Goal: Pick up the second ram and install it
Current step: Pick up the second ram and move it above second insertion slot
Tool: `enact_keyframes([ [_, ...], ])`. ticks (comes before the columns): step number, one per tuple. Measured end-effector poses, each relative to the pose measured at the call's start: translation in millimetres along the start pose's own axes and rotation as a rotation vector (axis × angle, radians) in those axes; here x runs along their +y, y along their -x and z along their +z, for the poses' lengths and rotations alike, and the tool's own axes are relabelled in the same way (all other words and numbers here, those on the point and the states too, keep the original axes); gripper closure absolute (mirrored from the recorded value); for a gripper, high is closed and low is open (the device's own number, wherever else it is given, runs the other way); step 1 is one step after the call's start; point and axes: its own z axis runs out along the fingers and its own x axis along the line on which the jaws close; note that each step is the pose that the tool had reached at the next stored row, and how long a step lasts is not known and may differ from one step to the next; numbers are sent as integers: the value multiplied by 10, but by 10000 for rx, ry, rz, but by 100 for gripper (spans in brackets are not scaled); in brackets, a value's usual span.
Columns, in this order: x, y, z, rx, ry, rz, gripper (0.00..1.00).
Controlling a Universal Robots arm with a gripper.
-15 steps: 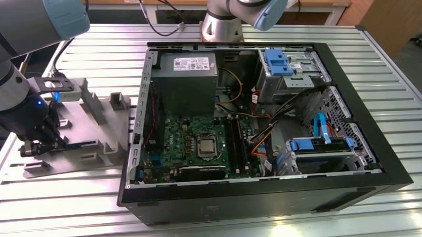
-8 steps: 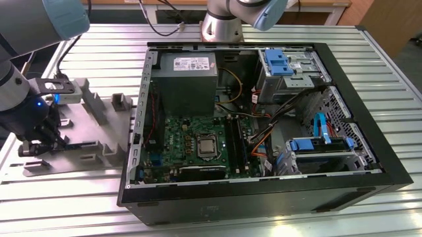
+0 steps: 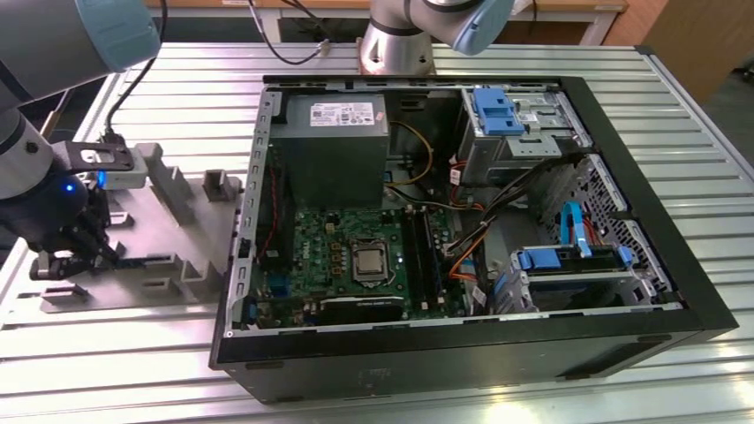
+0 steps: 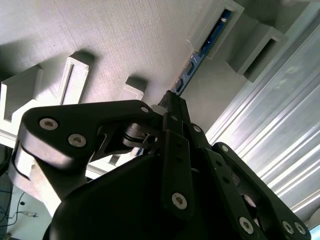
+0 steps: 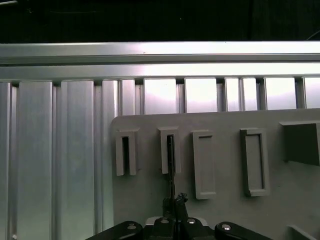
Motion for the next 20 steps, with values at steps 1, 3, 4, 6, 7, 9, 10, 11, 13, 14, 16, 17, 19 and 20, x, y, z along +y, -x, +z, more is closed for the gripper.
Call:
enact_keyframes([
  [1, 0, 0, 0, 0, 0, 1, 88],
  [3, 0, 1, -2, -2, -3, 1, 88],
  [4, 0, 1, -8, -4, -5, 1, 88],
  [6, 1, 2, -22, -3, -3, 1, 88],
  [7, 1, 1, -23, -3, -3, 1, 88],
  [9, 1, 1, -26, -1, -1, 1, 88],
  [10, 1, 1, -27, -1, -1, 1, 88],
  [11, 1, 1, -29, -1, -1, 1, 88],
  [13, 1, 1, -31, 0, 0, 1, 88],
  [14, 1, 2, -31, 0, 0, 1, 88],
  [16, 1, 2, -33, 0, 0, 1, 88],
  [17, 2, 2, -33, 0, 0, 1, 88],
  [19, 2, 2, -34, -1, 0, 1, 88],
  [20, 2, 1, -36, -12, 2, 0, 88],
])
